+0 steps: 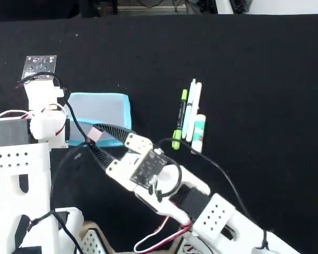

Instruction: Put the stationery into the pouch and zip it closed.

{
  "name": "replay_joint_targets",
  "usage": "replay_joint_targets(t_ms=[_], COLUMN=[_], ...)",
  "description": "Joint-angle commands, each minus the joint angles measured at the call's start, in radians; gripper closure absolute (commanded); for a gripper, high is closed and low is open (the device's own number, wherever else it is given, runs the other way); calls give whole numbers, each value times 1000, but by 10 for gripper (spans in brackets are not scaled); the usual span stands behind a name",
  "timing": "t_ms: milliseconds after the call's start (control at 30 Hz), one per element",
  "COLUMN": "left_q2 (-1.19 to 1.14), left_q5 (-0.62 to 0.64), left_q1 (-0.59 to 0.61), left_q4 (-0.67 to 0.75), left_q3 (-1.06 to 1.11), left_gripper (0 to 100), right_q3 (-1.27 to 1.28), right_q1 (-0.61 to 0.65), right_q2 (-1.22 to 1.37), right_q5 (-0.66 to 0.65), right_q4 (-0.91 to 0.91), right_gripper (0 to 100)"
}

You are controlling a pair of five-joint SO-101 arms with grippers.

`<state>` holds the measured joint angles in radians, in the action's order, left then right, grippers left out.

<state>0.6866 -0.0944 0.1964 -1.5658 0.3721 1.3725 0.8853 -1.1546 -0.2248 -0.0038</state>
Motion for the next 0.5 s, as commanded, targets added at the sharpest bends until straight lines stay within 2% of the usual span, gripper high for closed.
replay_joint_targets(t_ms=[0, 167, 333, 400, 467], left_q2=[8, 8, 6, 6, 6], left_q5=[9, 9, 9, 9, 9], left_q1=[4, 4, 4, 4, 4], left_q4=[2, 2, -2, -2, -2], left_q3=[-1, -7, -16, -15, -15], left_gripper=[970, 970, 970, 970, 970], right_q3=[42, -13, -200, -277, -338], right_q1=[8, 11, 12, 12, 12], right_q2=[2, 4, 4, 2, 2], right_q5=[-11, -60, -61, -52, 11], right_q4=[-83, 114, 382, 488, 577], right_gripper=[986, 983, 981, 945, 877])
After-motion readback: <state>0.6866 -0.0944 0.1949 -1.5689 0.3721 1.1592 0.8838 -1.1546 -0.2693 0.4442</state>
